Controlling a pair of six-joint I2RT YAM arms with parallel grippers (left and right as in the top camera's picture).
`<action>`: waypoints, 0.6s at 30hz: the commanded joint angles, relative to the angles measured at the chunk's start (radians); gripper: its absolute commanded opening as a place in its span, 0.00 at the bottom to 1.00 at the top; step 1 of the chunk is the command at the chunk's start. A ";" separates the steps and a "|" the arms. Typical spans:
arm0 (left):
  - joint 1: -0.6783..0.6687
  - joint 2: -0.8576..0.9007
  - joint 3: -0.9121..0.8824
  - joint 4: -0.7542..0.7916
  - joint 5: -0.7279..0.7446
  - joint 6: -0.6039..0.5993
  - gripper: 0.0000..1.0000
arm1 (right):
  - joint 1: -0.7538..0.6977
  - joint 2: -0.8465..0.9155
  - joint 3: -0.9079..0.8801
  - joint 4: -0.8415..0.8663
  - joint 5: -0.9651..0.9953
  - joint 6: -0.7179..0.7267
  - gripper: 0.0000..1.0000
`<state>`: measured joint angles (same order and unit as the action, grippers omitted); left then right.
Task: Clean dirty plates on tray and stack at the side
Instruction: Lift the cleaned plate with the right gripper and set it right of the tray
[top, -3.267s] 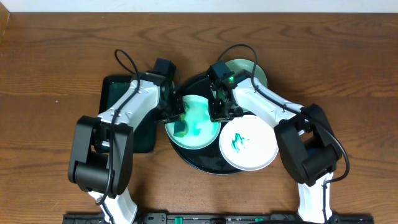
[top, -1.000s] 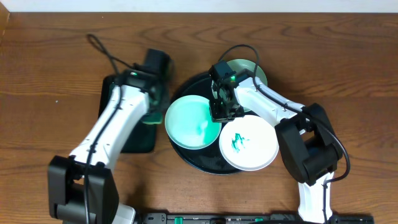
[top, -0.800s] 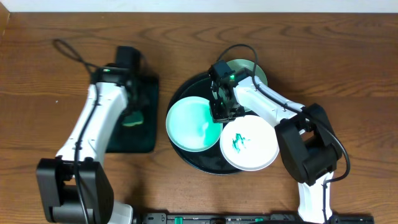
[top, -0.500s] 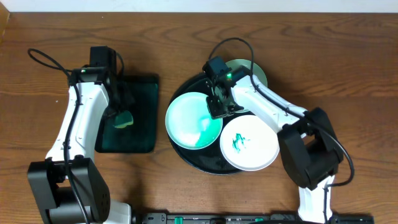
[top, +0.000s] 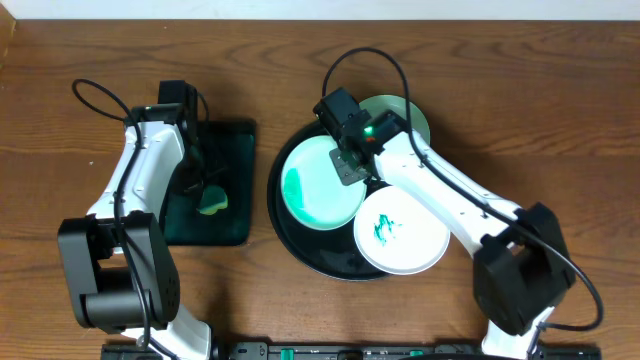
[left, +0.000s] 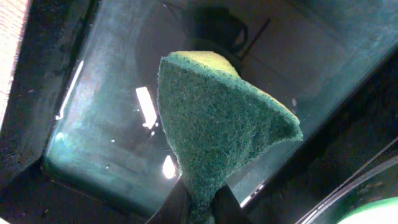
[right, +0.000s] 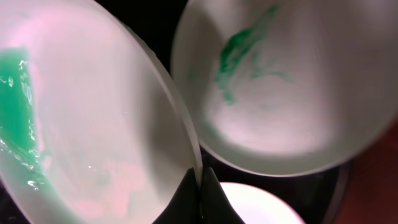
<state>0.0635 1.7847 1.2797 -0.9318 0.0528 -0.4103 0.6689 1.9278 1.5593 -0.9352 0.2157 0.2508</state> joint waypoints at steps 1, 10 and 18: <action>0.001 0.007 -0.002 -0.002 0.016 0.025 0.07 | 0.027 -0.066 0.028 -0.002 0.146 -0.036 0.01; 0.001 0.007 -0.002 -0.002 0.019 0.032 0.08 | 0.110 -0.126 0.028 0.008 0.434 -0.133 0.01; 0.001 0.007 -0.002 -0.002 0.019 0.032 0.07 | 0.235 -0.126 0.028 0.047 0.765 -0.289 0.01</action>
<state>0.0639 1.7851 1.2797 -0.9318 0.0704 -0.3920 0.8612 1.8248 1.5604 -0.9081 0.7769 0.0578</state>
